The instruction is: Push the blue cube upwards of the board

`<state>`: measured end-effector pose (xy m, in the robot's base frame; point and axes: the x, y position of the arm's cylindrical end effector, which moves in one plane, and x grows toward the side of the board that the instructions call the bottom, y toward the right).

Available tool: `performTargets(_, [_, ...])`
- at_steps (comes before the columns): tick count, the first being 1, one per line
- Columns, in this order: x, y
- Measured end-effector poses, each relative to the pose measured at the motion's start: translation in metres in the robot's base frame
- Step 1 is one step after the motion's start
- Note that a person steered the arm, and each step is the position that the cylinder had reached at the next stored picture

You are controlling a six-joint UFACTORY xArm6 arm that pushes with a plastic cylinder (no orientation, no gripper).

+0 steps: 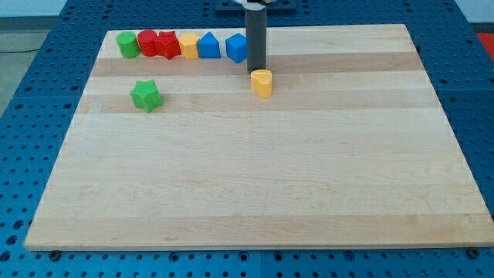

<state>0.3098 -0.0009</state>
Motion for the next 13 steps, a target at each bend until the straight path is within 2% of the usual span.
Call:
performTargets(2, [-0.021,0.000])
performTargets(9, [-0.040,-0.032])
performTargets(10, [-0.039,-0.032])
performTargets(12, [0.001,-0.040])
performTargets(13, [-0.008,-0.042])
